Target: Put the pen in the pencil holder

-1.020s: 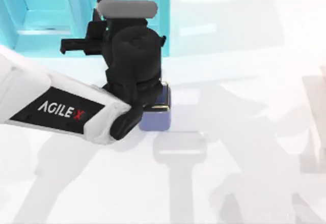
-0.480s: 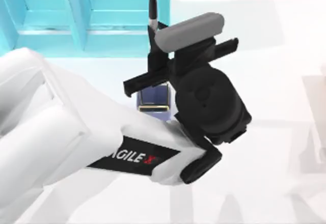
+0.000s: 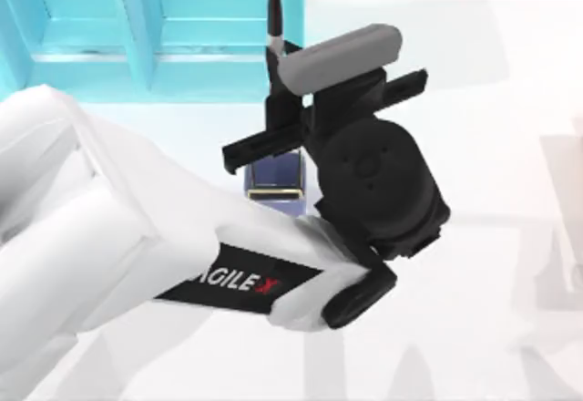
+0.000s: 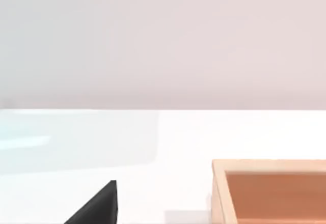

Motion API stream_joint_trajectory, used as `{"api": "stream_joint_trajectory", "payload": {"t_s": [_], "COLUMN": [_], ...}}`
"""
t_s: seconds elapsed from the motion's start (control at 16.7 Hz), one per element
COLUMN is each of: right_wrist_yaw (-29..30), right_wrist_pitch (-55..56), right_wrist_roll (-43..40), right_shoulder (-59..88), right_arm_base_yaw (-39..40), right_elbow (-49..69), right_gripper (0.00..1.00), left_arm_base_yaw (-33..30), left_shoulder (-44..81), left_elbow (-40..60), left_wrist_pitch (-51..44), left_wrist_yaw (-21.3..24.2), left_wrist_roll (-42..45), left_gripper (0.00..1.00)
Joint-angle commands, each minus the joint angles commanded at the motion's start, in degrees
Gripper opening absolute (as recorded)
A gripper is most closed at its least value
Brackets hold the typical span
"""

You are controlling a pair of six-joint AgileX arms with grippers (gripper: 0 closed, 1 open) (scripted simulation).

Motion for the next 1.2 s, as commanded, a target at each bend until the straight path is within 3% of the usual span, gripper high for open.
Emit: {"api": "stream_joint_trajectory", "payload": {"t_s": [0.3, 1.08, 1.2], "right_wrist_yaw": [0.0, 0.0, 0.0], "right_wrist_pitch": [0.0, 0.0, 0.0], "right_wrist_roll": [0.0, 0.0, 0.0], "right_shoulder": [0.0, 0.0, 0.0], "right_arm_base_yaw": [0.0, 0.0, 0.0], "right_elbow": [0.0, 0.0, 0.0], "right_gripper": [1.00, 1.00, 1.00], "left_arm_base_yaw": [0.1, 0.1, 0.1], "left_shoulder": [-0.1, -0.1, -0.1], "left_elbow": [0.0, 0.0, 0.0], "left_wrist_pitch": [-0.9, -0.9, -0.9], "left_wrist_yaw": [0.2, 0.2, 0.2], "left_wrist_roll": [-1.0, -1.0, -1.0], "left_gripper": [0.00, 0.98, 1.00]}}
